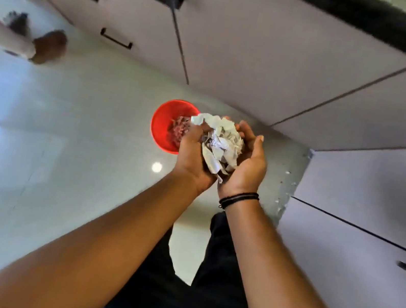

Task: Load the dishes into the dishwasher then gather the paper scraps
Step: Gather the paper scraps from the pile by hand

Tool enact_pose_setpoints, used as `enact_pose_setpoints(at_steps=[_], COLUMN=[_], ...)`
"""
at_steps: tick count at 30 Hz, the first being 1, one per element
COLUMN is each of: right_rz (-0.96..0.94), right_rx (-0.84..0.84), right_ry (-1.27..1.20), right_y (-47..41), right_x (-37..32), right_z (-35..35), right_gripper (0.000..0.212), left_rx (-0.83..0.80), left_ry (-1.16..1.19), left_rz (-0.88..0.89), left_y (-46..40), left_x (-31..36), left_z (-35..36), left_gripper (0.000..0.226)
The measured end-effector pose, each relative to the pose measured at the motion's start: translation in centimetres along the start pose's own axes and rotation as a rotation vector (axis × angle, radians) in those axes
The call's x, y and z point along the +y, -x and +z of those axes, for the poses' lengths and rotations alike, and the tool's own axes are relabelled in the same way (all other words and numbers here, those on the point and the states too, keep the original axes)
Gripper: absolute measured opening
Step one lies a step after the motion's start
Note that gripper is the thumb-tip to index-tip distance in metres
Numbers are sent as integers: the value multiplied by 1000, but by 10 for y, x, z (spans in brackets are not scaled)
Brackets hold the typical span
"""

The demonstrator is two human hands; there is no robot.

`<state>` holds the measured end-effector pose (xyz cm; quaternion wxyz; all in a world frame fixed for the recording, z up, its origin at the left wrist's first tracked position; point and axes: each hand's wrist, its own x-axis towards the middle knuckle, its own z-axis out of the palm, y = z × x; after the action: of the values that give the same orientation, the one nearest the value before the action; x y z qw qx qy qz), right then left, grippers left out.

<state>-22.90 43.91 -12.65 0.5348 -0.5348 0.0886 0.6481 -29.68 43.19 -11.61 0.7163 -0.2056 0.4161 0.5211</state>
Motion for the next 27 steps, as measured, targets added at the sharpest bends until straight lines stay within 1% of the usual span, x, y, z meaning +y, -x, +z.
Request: enact_pose_setpoints(at_steps=[2,5,9,12,14,16,18,19,22,27], right_rz=[79,147,163,206,232,241,270,285,287,262], right_rx=[17,87,186,234,210,211,237,251,251,209], right_ry=[22,54,115,129,171,191,192,193,157,114], right_y=[-22,-58,-115,-155,-175,-188,-197,-198,-190,-150], right_x=[50,116,186,218,232,239,242,241,228,180], right_z=[6,11,2,-13,-24,-34,-41,-43,-46,-48], right_gripper=[42,41,35,31,33,28,25,25,16,27], left_rx=[58,160,241,316,324,355,417,422,409,348], left_ry=[3,-6,-53,-76,-161,-276,-337,-351,-335,-362], left_rz=[12,42,61,58,44,62,109,121,112,29], left_y=[-24,-66,-125,-164,-180,-190,-195,-195,-190,-164], left_x=[26,59,82,91,95,96,95,94,93,80], left_z=[-40,-95,-155,-184,-192,-195,-195,-195,-191,-175], left_gripper=[56,50,49,58,67,70,69,69,71,69])
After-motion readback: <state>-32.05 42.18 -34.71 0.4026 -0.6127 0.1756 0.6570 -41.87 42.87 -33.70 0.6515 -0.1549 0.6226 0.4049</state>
